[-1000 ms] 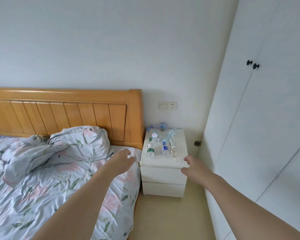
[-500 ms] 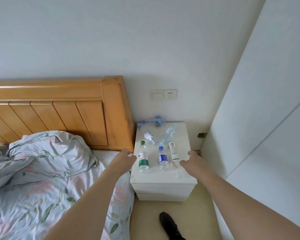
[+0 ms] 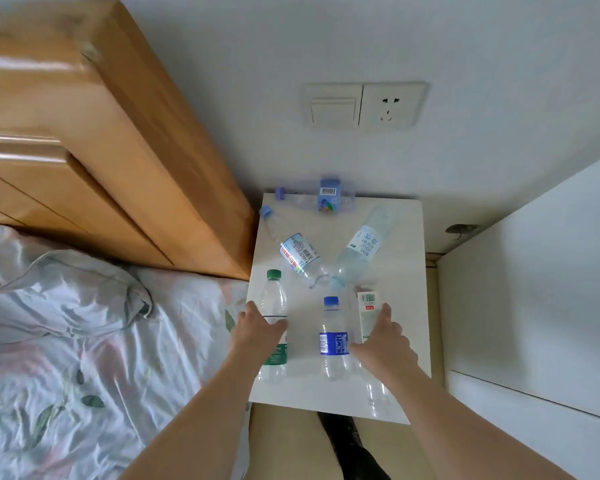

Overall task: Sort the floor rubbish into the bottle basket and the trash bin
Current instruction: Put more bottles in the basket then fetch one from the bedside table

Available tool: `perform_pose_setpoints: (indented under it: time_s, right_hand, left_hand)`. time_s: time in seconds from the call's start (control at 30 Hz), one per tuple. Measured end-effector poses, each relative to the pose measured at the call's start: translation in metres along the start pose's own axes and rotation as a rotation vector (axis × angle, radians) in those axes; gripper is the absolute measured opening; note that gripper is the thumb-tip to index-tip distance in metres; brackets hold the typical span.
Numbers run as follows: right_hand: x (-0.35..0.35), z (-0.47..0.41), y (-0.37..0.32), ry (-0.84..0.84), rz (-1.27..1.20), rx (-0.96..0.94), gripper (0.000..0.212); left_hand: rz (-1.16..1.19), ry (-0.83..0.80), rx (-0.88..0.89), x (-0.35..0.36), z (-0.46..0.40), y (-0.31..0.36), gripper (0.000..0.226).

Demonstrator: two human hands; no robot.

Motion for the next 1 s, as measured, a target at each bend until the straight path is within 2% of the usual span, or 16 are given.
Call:
perform_pose_setpoints:
  time_s: [0.1,0.2,0.3,0.43,0.6,0.8,1.0]
  right_hand:
    - [0.019,-0.021,0.009,-0.041,-0.062,0.02,0.114]
    - [0.022,-0.026,0.012,-0.058,-0.101,0.038,0.11]
    - [0.009,-0.023,0.009,-0.032,-0.048,0.016,0.107]
    - [-0.022,-0.001,-0.002,-0.011,-0.018,-0.005,0.102]
    - [-0.062,0.06,-0.039,0.083,0.068,-0.132,0.098]
    - [-0.071,0.156,-0.119,0.205,0.241,-0.37,0.103]
    - [0.014,0.28,-0.184,0.111,0.339,-0.661,0.103]
  left_hand:
    - [-0.04,-0.046,-0.077,0.024,-0.025,-0.011,0.06]
    - [-0.03,-0.096,-0.138,0.038,-0.027,-0.023,0.056]
    - [-0.026,-0.112,-0.163,0.034,-0.024,-0.027,0.056]
    - [0.117,-0.122,-0.17,0.011,0.002,-0.033,0.064]
    - [0.314,-0.035,-0.119,-0.046,0.07,-0.041,0.055]
    - [0.458,0.138,-0.074,-0.119,0.151,-0.096,0.061]
    - [0.621,0.379,-0.101,-0.162,0.25,-0.23,0.075]
Point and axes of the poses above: each hand's wrist, its own z-axis away from the middle knuckle, its own x-axis out of the palm, y = z × x, the point moved 5 cm from there along -z, towards the middle knuckle, and after that the axes turned 3 degrees about z, right-handed, at the moved point
